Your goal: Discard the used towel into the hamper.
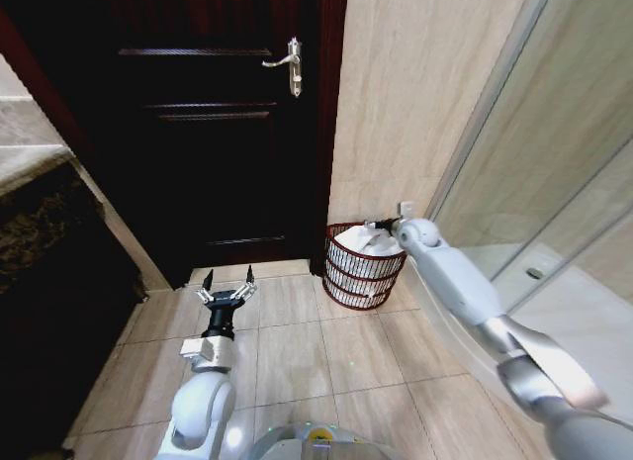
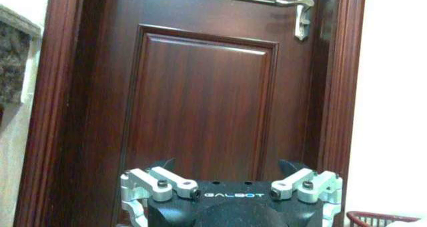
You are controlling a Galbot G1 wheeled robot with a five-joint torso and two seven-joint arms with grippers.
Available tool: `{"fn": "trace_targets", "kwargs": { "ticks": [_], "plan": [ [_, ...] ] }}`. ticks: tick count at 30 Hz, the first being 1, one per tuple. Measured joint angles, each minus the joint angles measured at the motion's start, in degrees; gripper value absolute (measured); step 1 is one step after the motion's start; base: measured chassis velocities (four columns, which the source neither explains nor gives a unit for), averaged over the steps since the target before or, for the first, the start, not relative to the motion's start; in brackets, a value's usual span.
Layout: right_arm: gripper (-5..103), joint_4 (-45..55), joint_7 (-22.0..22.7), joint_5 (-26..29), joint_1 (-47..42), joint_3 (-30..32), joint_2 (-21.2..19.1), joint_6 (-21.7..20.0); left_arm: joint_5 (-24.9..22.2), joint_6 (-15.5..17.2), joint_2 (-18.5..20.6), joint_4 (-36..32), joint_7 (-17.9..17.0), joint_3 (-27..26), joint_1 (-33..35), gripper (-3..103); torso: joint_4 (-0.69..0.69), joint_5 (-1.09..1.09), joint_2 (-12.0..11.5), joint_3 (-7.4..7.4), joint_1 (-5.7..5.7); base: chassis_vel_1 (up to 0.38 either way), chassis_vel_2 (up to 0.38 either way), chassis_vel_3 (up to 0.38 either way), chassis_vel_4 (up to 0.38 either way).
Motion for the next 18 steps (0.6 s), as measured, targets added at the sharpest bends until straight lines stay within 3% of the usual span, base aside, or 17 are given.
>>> {"fn": "trace_targets", "kwargs": {
  "ticks": [5, 18],
  "plan": [
    [100, -8.79, -7.35, -6.67, 1.44, 1.01, 1.57, 0.62, -0.24, -0.02, -0.18, 0.84, 0.03, -0.49, -0.53, 100, -0.03, 0.01, 0.0, 0.0, 0.0, 0.0, 0.0, 0.0, 0.0],
    [100, -16.89, -11.95, -10.0, 4.92, 2.21, 5.91, -2.43, -0.38, 0.76, -0.35, 1.04, 0.03, -0.68, -1.49, 100, -0.01, -0.01, 0.0, -0.01, 0.0, 0.0, 0.0, 0.0, 0.0]
  ]
}}
